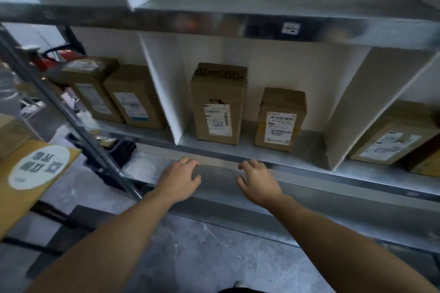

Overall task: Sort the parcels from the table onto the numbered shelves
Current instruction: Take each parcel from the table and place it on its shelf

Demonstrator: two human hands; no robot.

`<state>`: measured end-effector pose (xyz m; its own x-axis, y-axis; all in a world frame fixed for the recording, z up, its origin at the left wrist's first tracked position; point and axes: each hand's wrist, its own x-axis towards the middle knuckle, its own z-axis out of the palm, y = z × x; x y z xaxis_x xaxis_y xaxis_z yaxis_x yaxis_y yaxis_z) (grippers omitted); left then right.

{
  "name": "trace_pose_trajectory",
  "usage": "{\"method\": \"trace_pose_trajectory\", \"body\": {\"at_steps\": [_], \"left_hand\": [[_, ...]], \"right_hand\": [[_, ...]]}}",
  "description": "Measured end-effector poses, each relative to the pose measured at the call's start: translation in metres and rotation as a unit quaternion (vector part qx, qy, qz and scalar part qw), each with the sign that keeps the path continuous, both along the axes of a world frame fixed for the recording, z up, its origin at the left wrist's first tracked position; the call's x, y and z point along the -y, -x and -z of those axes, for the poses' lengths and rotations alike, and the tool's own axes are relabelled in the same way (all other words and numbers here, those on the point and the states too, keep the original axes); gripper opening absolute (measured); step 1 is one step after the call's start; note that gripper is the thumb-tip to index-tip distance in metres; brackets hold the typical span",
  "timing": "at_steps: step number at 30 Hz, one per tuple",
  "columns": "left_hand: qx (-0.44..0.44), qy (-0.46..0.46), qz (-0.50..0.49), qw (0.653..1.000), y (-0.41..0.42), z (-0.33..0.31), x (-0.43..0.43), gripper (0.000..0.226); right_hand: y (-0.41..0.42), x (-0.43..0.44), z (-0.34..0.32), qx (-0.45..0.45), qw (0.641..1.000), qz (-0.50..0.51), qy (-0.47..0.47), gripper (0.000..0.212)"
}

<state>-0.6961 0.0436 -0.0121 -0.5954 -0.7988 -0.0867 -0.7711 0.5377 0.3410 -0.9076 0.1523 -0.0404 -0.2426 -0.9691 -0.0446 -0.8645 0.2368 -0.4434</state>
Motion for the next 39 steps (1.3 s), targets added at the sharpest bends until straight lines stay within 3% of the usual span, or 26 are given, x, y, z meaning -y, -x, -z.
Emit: {"method": "trace_pose_trajectory", "body": {"at_steps": [6,18,27,39], "left_hand": [[0.082,0.038,-0.09,0.992,-0.137,-0.008,0.002,0.04],[0.132,0.048,-0.306,0.942,-0.386,-0.015,-0.04,0.032],[0.128,0.031,-0.404,0.905,-0.472,-0.002,-0.041,0.037],[0.127,-0.007,-0.527,0.84,-0.569,0.005,0.063,0.046]], "right_hand": [[-0.116,0.057,-0.016,-0.077,0.984,-0.132,-0.094,0.048],[-0.356,0.124,-0.033,-0.156,0.919,-0.344,-0.11,0.045],[-0.462,0.169,-0.028,-0.194,0.869,-0.445,-0.096,0.045],[-0.59,0.319,-0.026,-0.218,0.811,-0.54,-0.06,0.045]]}}
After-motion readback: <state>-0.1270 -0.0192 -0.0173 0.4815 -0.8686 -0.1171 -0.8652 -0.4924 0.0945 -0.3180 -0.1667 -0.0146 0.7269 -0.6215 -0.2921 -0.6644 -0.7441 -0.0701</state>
